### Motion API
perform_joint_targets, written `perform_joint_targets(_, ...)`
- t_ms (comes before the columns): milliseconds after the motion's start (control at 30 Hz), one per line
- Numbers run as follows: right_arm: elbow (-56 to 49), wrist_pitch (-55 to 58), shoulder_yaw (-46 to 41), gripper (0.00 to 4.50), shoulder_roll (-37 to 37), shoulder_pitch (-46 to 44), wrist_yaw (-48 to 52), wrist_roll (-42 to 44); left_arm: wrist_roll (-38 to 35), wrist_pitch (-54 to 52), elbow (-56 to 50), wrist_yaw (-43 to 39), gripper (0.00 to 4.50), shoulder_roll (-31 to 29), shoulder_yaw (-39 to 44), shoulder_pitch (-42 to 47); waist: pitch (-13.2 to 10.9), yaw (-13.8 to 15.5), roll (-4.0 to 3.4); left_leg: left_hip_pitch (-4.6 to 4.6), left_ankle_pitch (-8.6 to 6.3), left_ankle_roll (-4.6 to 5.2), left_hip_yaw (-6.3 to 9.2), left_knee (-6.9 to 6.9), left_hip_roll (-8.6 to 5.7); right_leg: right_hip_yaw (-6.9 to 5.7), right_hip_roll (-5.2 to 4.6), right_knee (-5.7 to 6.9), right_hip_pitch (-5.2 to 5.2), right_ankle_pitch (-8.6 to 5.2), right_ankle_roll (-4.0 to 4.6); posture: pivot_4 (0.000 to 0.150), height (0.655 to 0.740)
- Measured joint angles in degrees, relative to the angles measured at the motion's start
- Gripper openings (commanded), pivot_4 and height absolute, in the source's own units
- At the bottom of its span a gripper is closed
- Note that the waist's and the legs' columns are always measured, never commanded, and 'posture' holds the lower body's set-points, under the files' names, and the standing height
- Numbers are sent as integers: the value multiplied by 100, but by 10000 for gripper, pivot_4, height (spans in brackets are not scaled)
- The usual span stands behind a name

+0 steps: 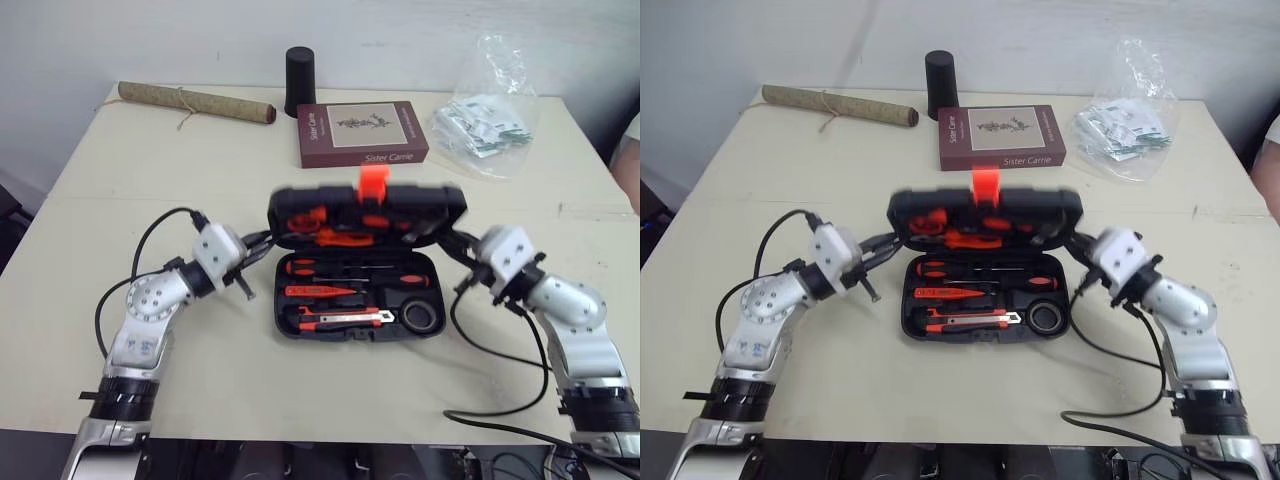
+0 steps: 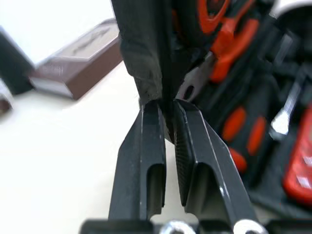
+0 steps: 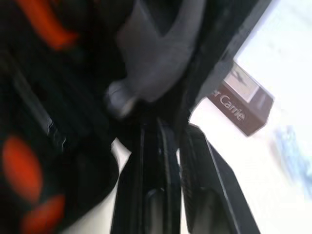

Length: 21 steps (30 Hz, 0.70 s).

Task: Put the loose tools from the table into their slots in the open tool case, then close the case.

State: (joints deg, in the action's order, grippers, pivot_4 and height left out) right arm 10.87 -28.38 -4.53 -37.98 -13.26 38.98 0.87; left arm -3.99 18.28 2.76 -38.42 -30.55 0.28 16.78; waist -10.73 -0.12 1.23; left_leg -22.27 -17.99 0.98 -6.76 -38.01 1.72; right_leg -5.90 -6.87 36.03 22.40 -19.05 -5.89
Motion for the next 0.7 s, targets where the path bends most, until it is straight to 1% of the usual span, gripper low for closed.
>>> perform_joint_targets(67, 543, -1026, 115, 0, -121, 50, -380, -444, 313, 730, 239, 89, 315, -160, -66, -125, 4, -14, -6, 32, -1, 4, 5, 0, 0, 6, -12, 2, -23, 0, 0, 1500, 7400)
perform_joint_targets(100, 782, -1445, 156, 4157, -143, 58, -597, -640, 406, 984, 337, 136, 3979, -178, -95, -185, 3, -18, -6, 57, -3, 6, 6, 3, 1, 4, -44, -1, -48, -1, 1, 1500, 7400)
perform_joint_targets(133, 962, -1685, 194, 9135, -144, 63, -732, -745, 430, 1082, 413, 172, 8270, -176, -118, -214, 3, -22, -6, 89, -6, 9, 7, 10, 1, 1, -47, -8, -83, -2, 3, 1500, 7400)
perform_joint_targets(167, 1170, -1922, 232, 13085, -223, 77, -768, -899, 482, 1076, 514, 218, 11277, -197, -112, -273, 5, -25, -8, 112, -14, 12, 7, 14, 1, 2, -51, -11, -103, -3, 4, 1500, 7400)
perform_joint_targets(200, 1384, -1964, 259, 18174, -339, 162, -753, -966, 485, 1013, 604, 239, 16068, -248, -51, -418, 4, -27, -8, 105, -16, 14, 8, 15, 1, 2, -54, -10, -96, -3, 4, 1500, 7400)
perform_joint_targets(233, 1518, -1967, 283, 22153, -459, 280, -696, -982, 442, 921, 643, 229, 19656, -324, -3, -604, 3, -30, -9, 101, -17, 16, 8, 18, 1, 3, -55, -10, -92, -3, 4, 1500, 7400)
perform_joint_targets(333, 1369, -2027, 196, 22153, -808, 809, -472, -599, -105, 337, 425, -40, 19656, -655, 364, -1367, 1, -53, -13, 96, -18, 16, 10, 31, 6, 2, -60, -6, -90, -3, 4, 1500, 7400)
perform_joint_targets(400, 1072, -1972, 37, 22153, -1208, 1478, -180, -166, -603, -128, 139, -316, 19656, -983, 801, -1912, 0, -52, -13, 99, -19, 16, 18, 36, 7, -2, -68, -14, -99, -4, 6, 1500, 7400)
perform_joint_targets(467, 721, -1754, -148, 22153, -1439, 2105, 111, 323, -984, -495, -22, -461, 19656, -1190, 1245, -2259, -1, -42, -14, 106, -20, 18, 20, 30, 5, -2, -74, -26, -105, -4, 7, 1500, 7400)
perform_joint_targets(567, 21, -1011, -381, 22153, -1590, 2873, 557, 1212, -1511, -1034, -313, -623, 19656, -1307, 1618, -2367, -2, 11, -17, 113, -28, 21, 36, 25, 1, -3, -86, -20, -118, 0, 12, 1500, 7400)
perform_joint_targets(667, -770, -74, -772, 22153, -1670, 3488, 880, 2051, -1904, -1636, -472, -748, 19656, -1348, 1717, -2081, -1, 21, -22, 111, -31, 15, 47, 25, 1, -6, -87, -21, -119, 0, 14, 1500, 7400)
perform_joint_targets(700, -1171, 304, -930, 19861, -1723, 3798, 984, 2345, -1937, -1837, -447, -763, 19974, -1336, 1633, -1767, -3, 59, -26, 106, -32, 13, 53, 26, 1, -11, -86, -21, -118, -1, 17, 1500, 7400)
